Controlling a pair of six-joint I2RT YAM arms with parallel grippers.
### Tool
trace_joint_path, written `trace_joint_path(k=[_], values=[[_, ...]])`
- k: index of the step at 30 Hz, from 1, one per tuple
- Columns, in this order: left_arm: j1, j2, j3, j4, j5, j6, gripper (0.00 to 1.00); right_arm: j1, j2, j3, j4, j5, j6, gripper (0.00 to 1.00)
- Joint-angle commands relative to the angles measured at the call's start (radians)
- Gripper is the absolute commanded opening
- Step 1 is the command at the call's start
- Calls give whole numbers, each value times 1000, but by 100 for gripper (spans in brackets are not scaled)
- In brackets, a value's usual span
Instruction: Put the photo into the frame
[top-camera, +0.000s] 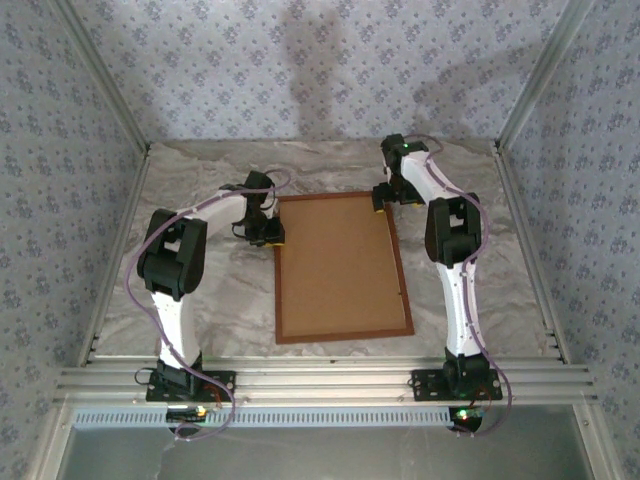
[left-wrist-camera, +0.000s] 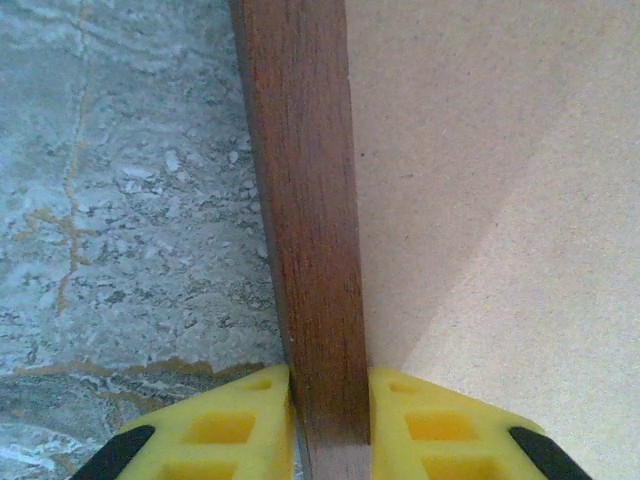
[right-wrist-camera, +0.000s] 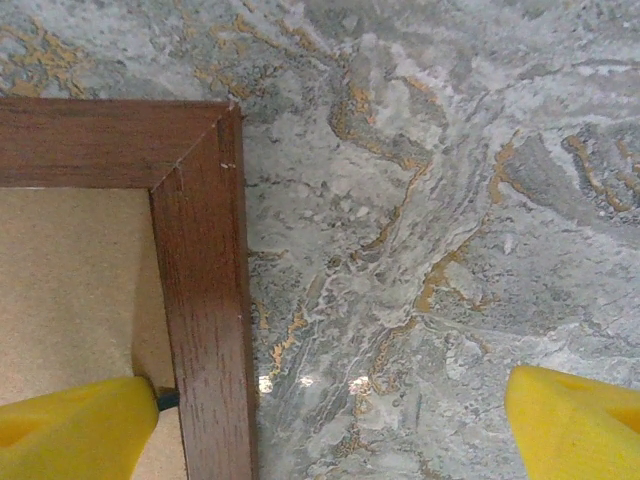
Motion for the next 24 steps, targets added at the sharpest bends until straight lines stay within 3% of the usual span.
trace_joint_path(k=[1, 10, 17, 24], values=[[0, 65, -25, -12, -51, 23, 23, 36, 42, -13, -50, -65, 2, 94], [10, 68, -17, -15, -60, 26, 23, -18, -136, -37, 4, -110, 12, 94], [18, 65, 34, -66, -83, 45, 23, -78, -304, -306, 180, -224, 69, 88], [39, 29, 129, -126, -107, 50, 55, -93, -461, -635, 358, -328, 124, 75]])
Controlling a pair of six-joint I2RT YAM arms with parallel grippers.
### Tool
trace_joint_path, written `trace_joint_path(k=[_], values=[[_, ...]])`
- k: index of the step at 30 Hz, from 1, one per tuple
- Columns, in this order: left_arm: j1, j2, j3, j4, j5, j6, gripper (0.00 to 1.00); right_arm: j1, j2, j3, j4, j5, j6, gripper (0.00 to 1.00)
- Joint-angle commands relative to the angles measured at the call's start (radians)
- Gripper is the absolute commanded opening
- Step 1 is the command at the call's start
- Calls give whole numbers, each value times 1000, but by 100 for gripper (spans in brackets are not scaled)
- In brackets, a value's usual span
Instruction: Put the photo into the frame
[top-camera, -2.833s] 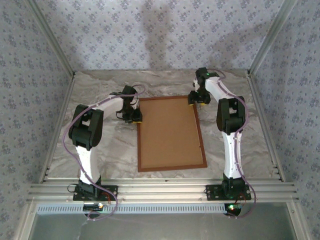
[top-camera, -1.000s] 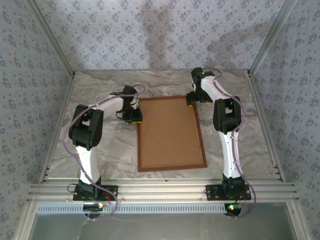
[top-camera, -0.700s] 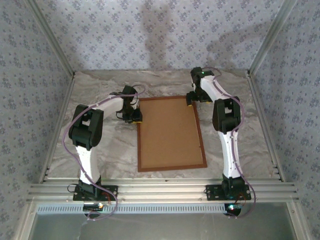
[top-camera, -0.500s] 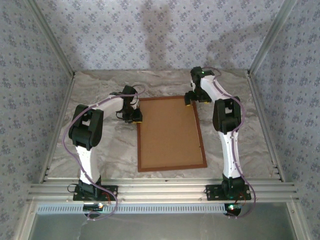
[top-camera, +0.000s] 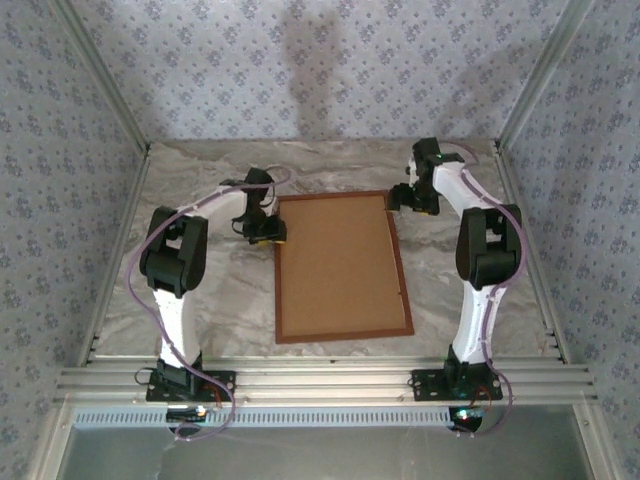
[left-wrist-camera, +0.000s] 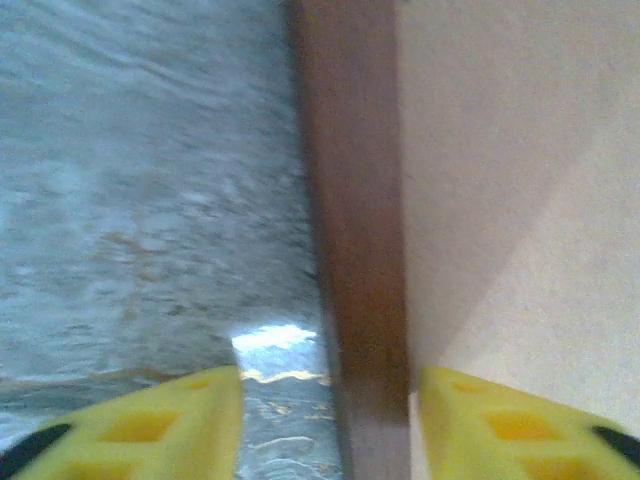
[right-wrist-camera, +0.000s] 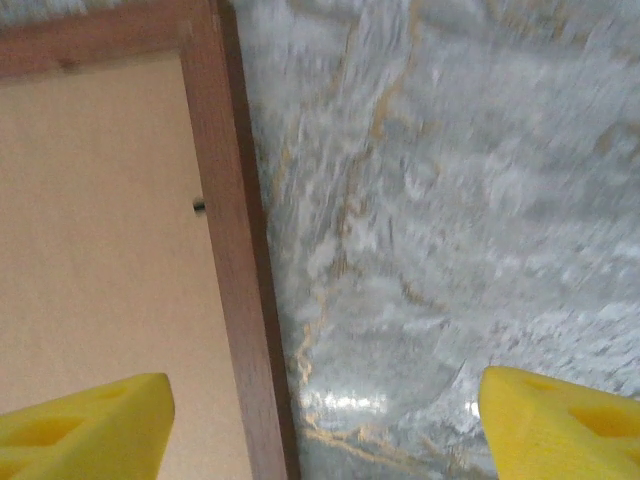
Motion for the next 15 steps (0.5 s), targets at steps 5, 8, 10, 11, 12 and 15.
trace_joint_path(k=[5, 8, 10, 11, 12, 15], values=[[57, -40, 83, -58, -64, -2, 61, 13, -131, -288, 171, -102, 83, 69], [78, -63, 67, -39, -50, -23, 62, 18, -167, -377, 221, -128, 112, 67], [86, -74, 47, -16, -36, -40, 62, 30, -182, -416, 248, -148, 130, 67], [89, -79, 37, -6, -31, -48, 62, 40, -188, -451, 255, -156, 139, 66], [89, -80, 26, 4, -28, -53, 62, 50, -194, -467, 262, -166, 150, 65], [88, -77, -5, 31, -1, -72, 62, 94, -204, -498, 281, -202, 182, 63]])
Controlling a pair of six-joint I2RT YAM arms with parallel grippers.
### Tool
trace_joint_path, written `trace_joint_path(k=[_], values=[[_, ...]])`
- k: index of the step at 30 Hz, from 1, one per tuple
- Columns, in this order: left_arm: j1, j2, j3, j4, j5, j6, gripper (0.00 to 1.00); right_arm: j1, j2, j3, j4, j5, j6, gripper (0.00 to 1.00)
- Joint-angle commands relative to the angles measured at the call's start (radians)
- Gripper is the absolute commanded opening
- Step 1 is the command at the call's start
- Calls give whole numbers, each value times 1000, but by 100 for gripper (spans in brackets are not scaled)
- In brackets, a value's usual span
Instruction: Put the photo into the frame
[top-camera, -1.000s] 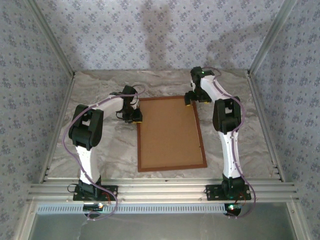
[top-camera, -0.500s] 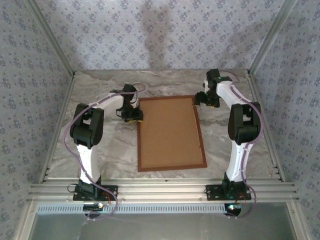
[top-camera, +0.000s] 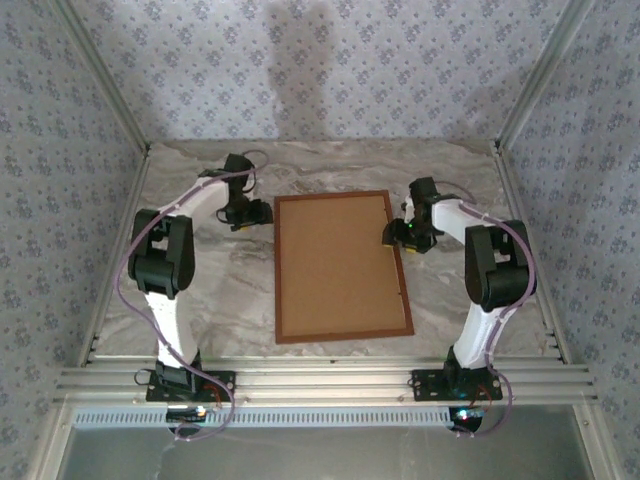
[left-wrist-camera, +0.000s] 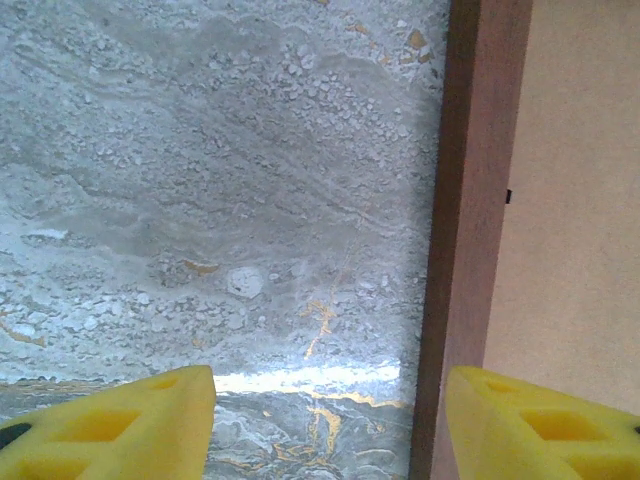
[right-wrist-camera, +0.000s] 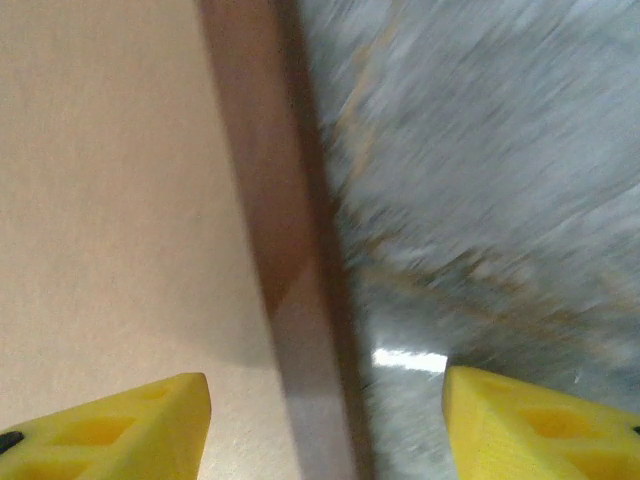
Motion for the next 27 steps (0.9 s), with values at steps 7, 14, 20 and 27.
trace_joint_path(k=[7, 14, 20, 27], values=[[-2, -10, -67, 52, 41, -32, 62, 107, -26, -14, -20, -82, 82, 62], [-7, 21, -37, 38, 30, -3, 60, 49, 15, 177, -127, -6, -10, 64], [-20, 51, -27, 35, 7, 32, 44, 9, 205, 452, -254, 109, -136, 67], [-36, 78, -19, -4, -16, 62, 38, 8, 364, 667, -319, 176, -168, 67]])
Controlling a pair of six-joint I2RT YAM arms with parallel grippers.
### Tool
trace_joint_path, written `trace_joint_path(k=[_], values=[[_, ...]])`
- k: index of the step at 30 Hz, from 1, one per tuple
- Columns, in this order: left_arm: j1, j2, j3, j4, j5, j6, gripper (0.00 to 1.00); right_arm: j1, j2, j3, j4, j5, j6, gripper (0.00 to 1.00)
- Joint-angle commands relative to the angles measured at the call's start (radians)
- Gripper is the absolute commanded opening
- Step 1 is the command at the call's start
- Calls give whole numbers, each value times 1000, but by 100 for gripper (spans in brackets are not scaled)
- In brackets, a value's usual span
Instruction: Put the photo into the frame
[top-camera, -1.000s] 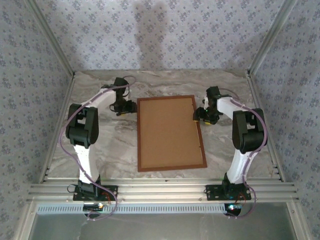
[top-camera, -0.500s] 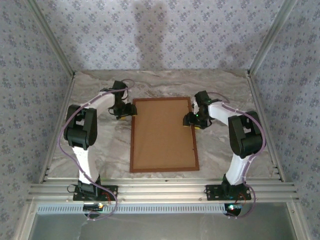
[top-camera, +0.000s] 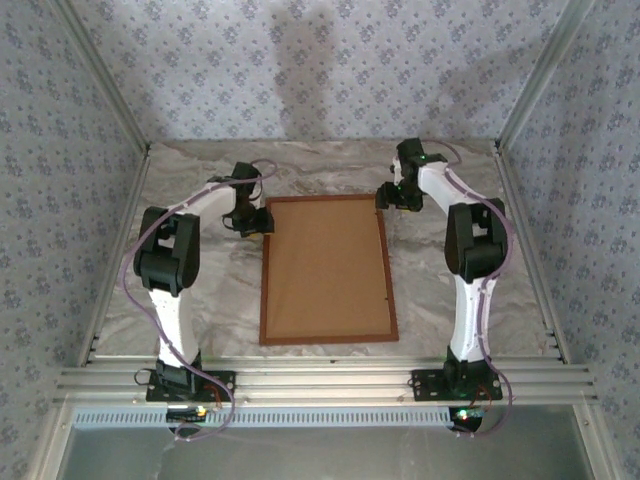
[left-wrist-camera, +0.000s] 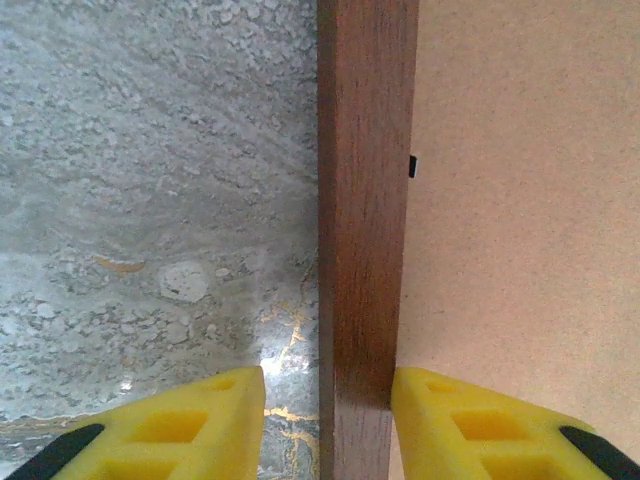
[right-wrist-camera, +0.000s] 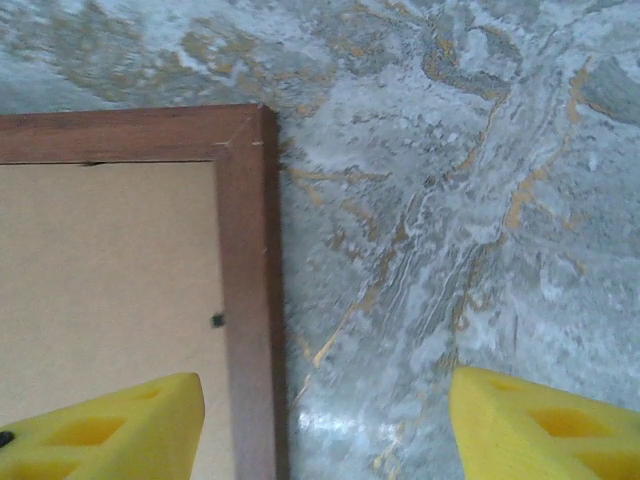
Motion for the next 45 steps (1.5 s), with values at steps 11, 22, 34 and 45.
trace_joint_path(k=[11, 22, 34, 45], values=[[-12, 67, 11, -42, -30, 34, 22, 31, 110, 144, -116, 64, -58, 67], [-16, 70, 11, -44, -30, 28, 19, 45, 125, 145, -127, 83, -59, 66], [-18, 77, 13, -45, -29, 25, 19, 49, 200, 193, -166, 110, -63, 64], [-19, 77, 10, -36, -23, 25, 19, 106, 284, 258, -307, 246, -99, 60]])
